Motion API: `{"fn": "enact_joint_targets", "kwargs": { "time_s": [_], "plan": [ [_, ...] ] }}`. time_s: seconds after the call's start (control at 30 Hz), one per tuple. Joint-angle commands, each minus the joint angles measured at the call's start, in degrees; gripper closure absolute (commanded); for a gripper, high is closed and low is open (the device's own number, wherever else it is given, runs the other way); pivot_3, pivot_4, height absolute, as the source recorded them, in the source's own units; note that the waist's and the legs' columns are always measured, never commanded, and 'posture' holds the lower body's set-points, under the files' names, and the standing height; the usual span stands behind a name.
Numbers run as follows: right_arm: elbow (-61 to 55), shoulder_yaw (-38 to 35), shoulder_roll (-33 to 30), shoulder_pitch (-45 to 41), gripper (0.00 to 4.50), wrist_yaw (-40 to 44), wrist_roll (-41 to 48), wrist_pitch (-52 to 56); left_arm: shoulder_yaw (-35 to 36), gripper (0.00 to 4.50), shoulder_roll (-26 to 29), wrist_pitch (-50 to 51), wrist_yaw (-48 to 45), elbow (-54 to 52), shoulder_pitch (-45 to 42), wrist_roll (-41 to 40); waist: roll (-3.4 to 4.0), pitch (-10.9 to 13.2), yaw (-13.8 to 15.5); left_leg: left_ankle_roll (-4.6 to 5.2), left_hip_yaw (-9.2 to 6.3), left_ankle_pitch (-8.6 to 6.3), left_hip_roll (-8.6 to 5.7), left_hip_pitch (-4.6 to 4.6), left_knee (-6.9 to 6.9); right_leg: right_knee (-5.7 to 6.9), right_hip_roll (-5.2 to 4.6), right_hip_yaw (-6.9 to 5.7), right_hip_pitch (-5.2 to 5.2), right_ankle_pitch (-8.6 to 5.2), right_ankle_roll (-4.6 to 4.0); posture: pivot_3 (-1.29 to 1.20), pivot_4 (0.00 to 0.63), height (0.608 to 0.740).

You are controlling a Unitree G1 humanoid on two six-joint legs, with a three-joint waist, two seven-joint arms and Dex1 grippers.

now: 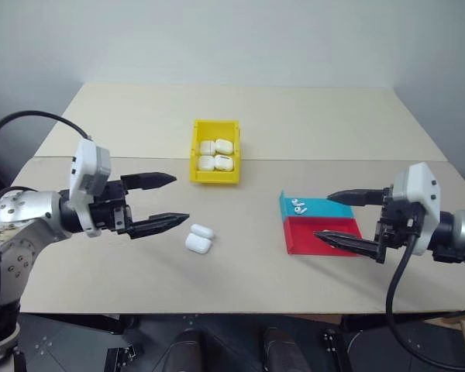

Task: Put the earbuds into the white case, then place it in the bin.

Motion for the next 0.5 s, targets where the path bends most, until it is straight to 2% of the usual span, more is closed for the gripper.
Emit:
{"fn": "enact_joint_targets", "kwargs": {
  "time_s": [0.03, 0.23, 0.33, 0.43, 0.5],
  "plan": [
    [-0.24, -0.26, -0.96, -1.43, 0.02, 0.34, 0.68, -1.27, 1.23, 0.0, 1.64, 0.25, -0.46, -1.79, -0.02, -0.76, 0.0, 0.0, -0.02, 0.0, 0.0, 0.0, 0.0, 0.0, 0.0, 0.0, 0.0, 0.0, 0.0, 0.0, 0.0, 0.0, 0.15, 0.74],
    [0.24, 0.44, -0.89, -2.56, 0.02, -1.21, 0.82, 0.01, 0.28, 0.0, 3.34, 5.67, 4.07, -3.6, -0.49, -1.64, 0.0, 0.0, -0.05, 0.0, 0.0, 0.0, 0.0, 0.0, -0.01, -0.01, 0.0, 0.01, -0.01, 0.0, 0.0, 0.0, 0.15, 0.74],
    [0.5, 0.91, -0.91, -2.91, 0.02, -1.72, 0.75, 0.18, -2.38, 0.0, 6.37, 9.44, 7.85, -6.38, -1.89, 1.17, -0.05, 0.03, -0.04, 0.0, 0.0, 0.0, 0.0, -0.01, 0.0, -0.01, 0.0, 0.01, -0.01, 0.0, 0.0, 0.0, 0.15, 0.74],
    [0.75, 1.58, -1.13, -3.45, 0.02, -2.37, 0.37, 0.29, -7.54, 0.0, 10.95, 25.54, 12.4, -3.88, -10.37, -3.08, -0.15, 0.07, 0.26, 0.0, -0.02, 0.0, 0.0, -0.01, 0.02, 0.05, 0.01, 0.0, 0.0, 0.0, 0.0, 0.0, 0.15, 0.74],
    [0.98, 1.89, -1.28, -4.13, 0.02, -2.88, 0.37, 0.55, -10.06, 0.0, 11.25, 32.17, 17.29, -4.08, -14.64, -2.43, -0.15, 0.07, 0.34, 0.0, -0.04, 0.01, 0.0, 0.0, 0.04, 0.05, 0.03, -0.01, 0.01, 0.01, 0.0, 0.0, 0.15, 0.74]
  ]
}}
